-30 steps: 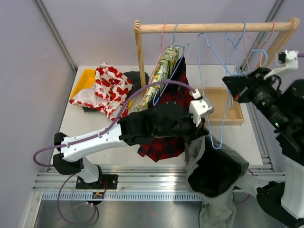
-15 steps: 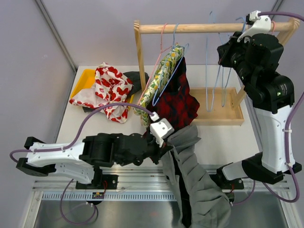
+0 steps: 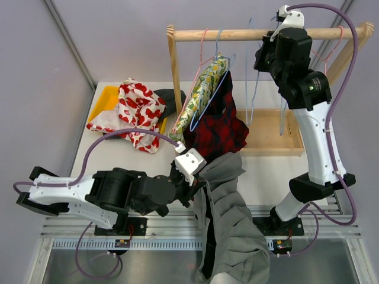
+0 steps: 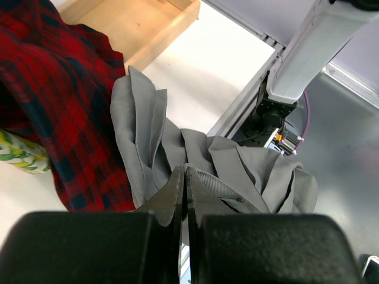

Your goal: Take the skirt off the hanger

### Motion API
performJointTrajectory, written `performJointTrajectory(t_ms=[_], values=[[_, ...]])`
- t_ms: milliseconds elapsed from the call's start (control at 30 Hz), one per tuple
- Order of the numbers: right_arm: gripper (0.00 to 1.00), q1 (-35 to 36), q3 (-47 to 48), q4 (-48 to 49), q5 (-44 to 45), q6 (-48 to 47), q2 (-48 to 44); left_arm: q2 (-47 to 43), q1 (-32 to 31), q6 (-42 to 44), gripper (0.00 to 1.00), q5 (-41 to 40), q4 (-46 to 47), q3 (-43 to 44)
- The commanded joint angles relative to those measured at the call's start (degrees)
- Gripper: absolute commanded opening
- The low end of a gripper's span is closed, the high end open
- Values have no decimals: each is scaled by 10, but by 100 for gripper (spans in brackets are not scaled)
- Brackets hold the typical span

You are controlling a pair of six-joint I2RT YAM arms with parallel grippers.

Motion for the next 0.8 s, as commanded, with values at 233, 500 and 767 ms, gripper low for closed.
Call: performJointTrajectory(t_ms=[233, 500, 767], values=[[0, -12, -101, 63, 7, 24, -45, -20, -9, -32, 0, -133, -110, 94], [15, -17, -234, 82, 11, 40, -137, -6, -5, 42, 0, -249, -217, 244], [99, -17, -251, 73, 25, 30, -200, 10, 115, 198, 0, -221, -205, 313]])
